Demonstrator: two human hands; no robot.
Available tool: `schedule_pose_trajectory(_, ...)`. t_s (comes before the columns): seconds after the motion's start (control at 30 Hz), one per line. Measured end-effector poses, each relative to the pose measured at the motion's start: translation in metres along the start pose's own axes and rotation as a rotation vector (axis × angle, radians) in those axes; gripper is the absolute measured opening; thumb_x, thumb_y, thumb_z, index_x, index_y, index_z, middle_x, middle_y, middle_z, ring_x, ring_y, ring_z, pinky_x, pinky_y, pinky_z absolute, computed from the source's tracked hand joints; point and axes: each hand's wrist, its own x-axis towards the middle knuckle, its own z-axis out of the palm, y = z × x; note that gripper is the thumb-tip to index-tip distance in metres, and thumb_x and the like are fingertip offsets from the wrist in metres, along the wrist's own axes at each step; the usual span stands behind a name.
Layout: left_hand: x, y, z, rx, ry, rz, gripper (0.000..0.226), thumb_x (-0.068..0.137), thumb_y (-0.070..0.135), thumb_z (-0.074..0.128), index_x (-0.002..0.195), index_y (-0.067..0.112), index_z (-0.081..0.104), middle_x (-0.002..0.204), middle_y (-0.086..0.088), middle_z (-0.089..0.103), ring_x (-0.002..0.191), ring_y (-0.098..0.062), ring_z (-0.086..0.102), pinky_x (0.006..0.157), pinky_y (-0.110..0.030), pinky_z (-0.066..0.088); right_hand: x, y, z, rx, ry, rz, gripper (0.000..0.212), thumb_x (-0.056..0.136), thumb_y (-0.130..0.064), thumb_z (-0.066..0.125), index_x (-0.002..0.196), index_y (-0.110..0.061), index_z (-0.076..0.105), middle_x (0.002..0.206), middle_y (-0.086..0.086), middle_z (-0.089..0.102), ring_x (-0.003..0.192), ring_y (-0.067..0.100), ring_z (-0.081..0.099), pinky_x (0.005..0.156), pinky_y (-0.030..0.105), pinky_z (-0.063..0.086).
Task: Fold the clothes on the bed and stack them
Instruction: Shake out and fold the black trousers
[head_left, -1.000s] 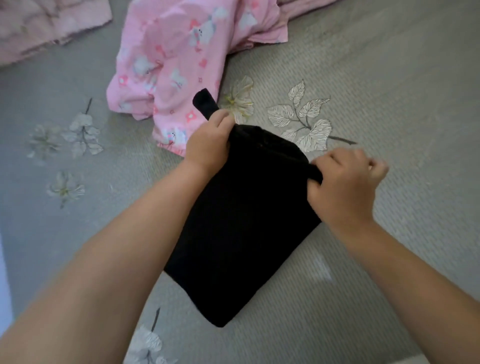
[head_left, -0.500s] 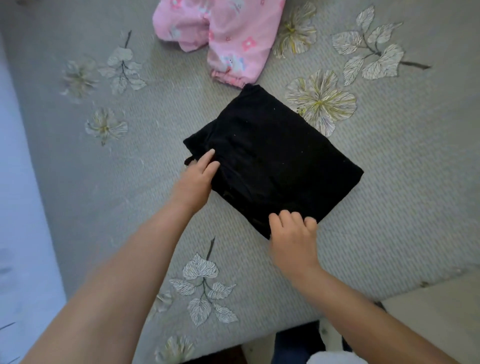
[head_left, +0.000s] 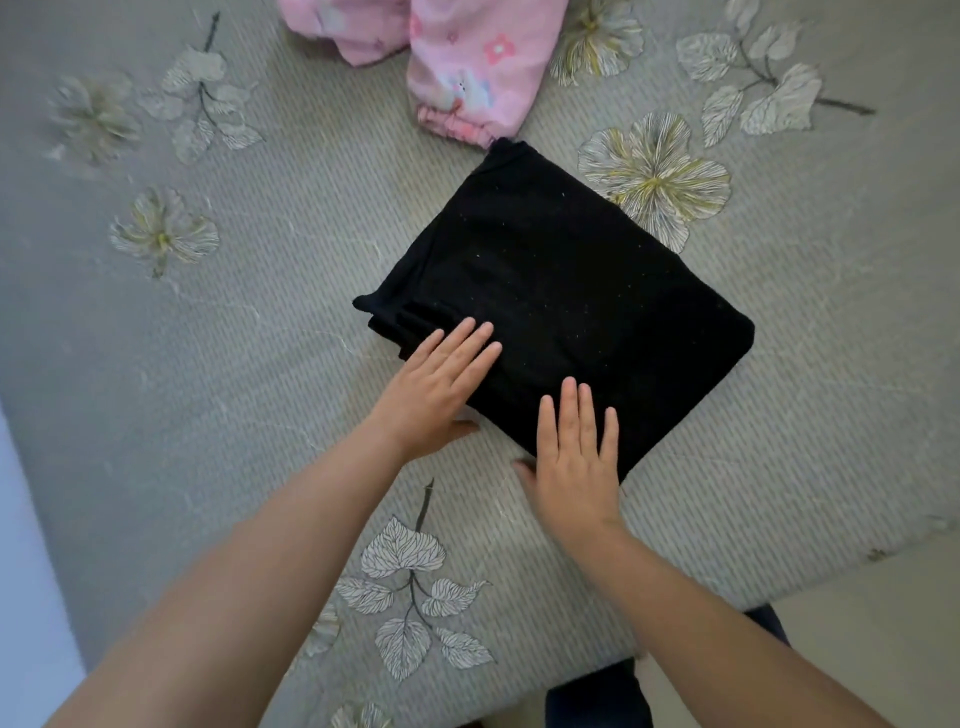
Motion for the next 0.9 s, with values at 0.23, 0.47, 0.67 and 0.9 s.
schedule_pose_trajectory(0.23,0.023,-0.016,0.008,-0.056,0.024,0.015,0.073,0.077,0.003,0.068,0.137,0.0,0.027,0.144,-0.021,0.031,0.135,-0.031,0.015,0.11,-0.038,0.01,0.015,0.021,-0.003,0.041,0.003,-0.023,0.08,0.046,-0.015,0.088,0.117,0.005,0.057,0.12,0.031,0.056,0.109,0.04,0.057,0.085,0.053,0.047)
schedule_pose_trajectory(0.47,0.031,0.009,0.0,-0.022,0.219,-0.119,0.064,0.051,-0.019,0.077,0.112,-0.011,0.059,0.116,-0.026,0.06,0.104,-0.044,0.058,0.09,-0.055,0.035,0.023,0.05,-0.034,0.277,0.003,-0.102,0.071,0.062,0.015,0.072,0.127,0.016,0.041,0.13,0.032,0.047,0.121,0.036,0.05,0.098,0.039,0.042)
schedule_pose_trajectory(0.67,0.05,0.055,-0.025,0.009,0.26,-0.153,0.058,0.032,-0.025,0.079,0.088,-0.011,0.068,0.087,-0.023,0.07,0.076,-0.038,0.069,0.061,-0.053,0.052,0.022,0.111,-0.045,0.166,-0.21,-0.276,0.066,0.095,0.001,0.036,0.143,0.002,-0.009,0.153,0.02,-0.002,0.143,0.028,0.002,0.116,0.033,0.003)
schedule_pose_trajectory(0.9,0.086,0.166,-0.091,0.142,0.266,-0.141,0.058,0.033,-0.027,0.076,0.09,-0.015,0.066,0.089,-0.027,0.068,0.076,-0.04,0.068,0.057,-0.055,0.05,-0.002,0.247,-0.092,-0.003,0.012,-0.501,0.057,0.093,0.008,0.032,0.141,0.008,0.001,0.15,0.027,0.008,0.141,0.033,0.012,0.115,0.034,0.009)
